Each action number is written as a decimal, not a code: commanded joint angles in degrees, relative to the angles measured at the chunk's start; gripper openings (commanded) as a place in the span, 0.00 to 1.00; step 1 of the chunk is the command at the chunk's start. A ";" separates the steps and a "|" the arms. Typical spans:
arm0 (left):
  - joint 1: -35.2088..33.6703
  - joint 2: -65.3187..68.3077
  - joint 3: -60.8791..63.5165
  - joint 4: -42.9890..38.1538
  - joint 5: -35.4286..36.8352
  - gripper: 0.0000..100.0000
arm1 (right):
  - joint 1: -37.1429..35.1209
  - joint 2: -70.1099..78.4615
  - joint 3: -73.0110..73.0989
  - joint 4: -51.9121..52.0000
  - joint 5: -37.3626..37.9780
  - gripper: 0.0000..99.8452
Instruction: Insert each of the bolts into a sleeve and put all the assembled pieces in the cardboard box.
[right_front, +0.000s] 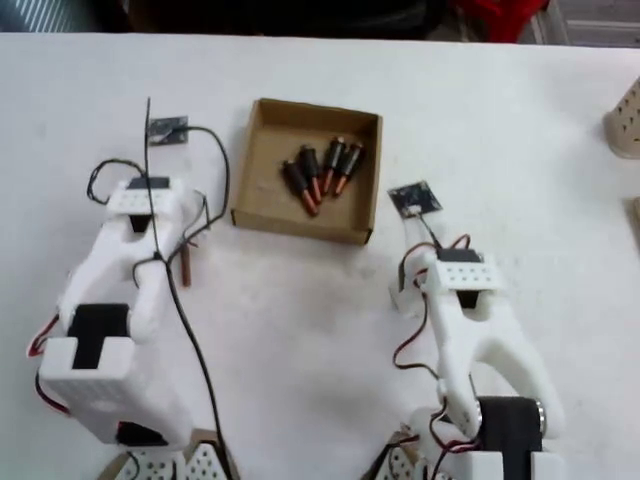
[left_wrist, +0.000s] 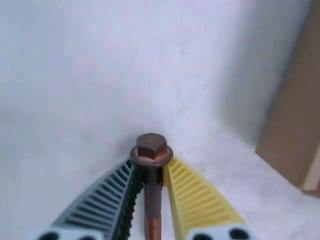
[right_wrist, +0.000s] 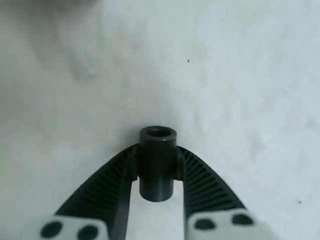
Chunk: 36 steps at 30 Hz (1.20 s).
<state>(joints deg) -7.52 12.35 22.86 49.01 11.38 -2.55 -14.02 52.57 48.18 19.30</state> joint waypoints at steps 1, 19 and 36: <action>-0.57 -0.40 -0.70 -1.23 0.53 0.02 | -2.24 -2.24 -0.35 -1.10 -4.31 0.02; -0.31 -0.31 -0.62 -2.02 0.44 0.02 | -8.84 -20.18 10.37 -20.26 -9.05 0.02; -0.22 -0.31 -0.62 -2.02 0.26 0.02 | -17.54 -22.64 21.10 -52.00 -15.30 0.02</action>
<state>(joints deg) -7.52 12.35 22.86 48.31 11.38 -17.85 -34.95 72.62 3.60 4.62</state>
